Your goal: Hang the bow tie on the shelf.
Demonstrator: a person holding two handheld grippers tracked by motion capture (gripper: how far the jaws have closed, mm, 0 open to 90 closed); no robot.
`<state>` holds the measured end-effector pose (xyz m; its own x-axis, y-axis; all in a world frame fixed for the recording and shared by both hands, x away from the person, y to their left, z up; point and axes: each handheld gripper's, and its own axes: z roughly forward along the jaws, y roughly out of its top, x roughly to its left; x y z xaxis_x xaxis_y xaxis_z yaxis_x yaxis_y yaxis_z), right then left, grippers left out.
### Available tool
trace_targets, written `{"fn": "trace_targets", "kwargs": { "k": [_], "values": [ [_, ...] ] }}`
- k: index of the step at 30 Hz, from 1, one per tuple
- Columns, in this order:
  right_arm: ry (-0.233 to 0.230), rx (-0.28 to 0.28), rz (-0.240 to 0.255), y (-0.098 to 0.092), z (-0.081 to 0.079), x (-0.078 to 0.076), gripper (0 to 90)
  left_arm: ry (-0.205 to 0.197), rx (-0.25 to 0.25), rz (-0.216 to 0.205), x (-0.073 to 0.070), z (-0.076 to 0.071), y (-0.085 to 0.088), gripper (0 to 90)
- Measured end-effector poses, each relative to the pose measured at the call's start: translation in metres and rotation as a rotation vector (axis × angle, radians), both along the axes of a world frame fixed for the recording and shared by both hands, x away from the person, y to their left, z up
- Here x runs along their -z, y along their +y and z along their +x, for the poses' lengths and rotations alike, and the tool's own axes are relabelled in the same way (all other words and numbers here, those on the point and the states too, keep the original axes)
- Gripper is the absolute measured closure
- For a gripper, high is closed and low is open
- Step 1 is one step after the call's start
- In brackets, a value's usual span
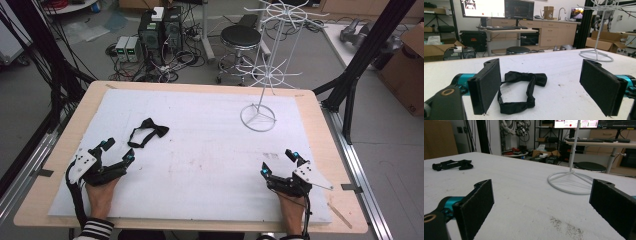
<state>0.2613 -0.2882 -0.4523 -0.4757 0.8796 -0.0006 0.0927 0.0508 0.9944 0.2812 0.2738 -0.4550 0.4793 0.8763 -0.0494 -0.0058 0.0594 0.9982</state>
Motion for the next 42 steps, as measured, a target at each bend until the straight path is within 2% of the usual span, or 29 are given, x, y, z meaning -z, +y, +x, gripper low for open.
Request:
{"fn": "trace_targets", "kwargs": {
  "k": [14, 19, 23, 27, 31, 36, 39, 42],
  "values": [
    [0.003, 0.003, 0.011, -0.001, 0.000, 0.000, 4.6, 0.016, -0.027, 0.007, -0.001, 0.001, -0.001, 17.4],
    [-0.005, 0.003, 0.008, -0.001, 0.001, 0.000, 4.6, 0.004, -0.015, 0.030, -0.001, 0.000, -0.004, 17.1],
    [-0.005, 0.004, 0.006, -0.001, 0.001, 0.000, 4.6, 0.009, -0.015, 0.025, -0.001, 0.000, -0.003, 16.9],
    [-0.002, 0.003, 0.007, -0.001, 0.001, 0.000, 4.6, -0.004, -0.019, 0.027, -0.001, 0.000, -0.003, 14.0],
    [-0.003, 0.006, 0.011, -0.001, 0.001, 0.000, 4.6, 0.013, -0.023, 0.046, -0.004, 0.001, -0.001, 14.0],
    [-0.004, 0.005, 0.011, -0.001, 0.001, 0.000, 4.6, 0.056, -0.008, 0.015, -0.016, 0.003, 0.006, 14.3],
    [-0.004, 0.005, 0.012, -0.001, 0.001, 0.000, 4.6, 0.068, -0.005, 0.013, -0.021, 0.006, 0.009, 14.4],
    [-0.005, 0.004, 0.010, -0.001, 0.001, 0.000, 4.6, 0.091, 0.005, 0.045, -0.032, 0.012, 0.012, 14.4]
  ]
}}
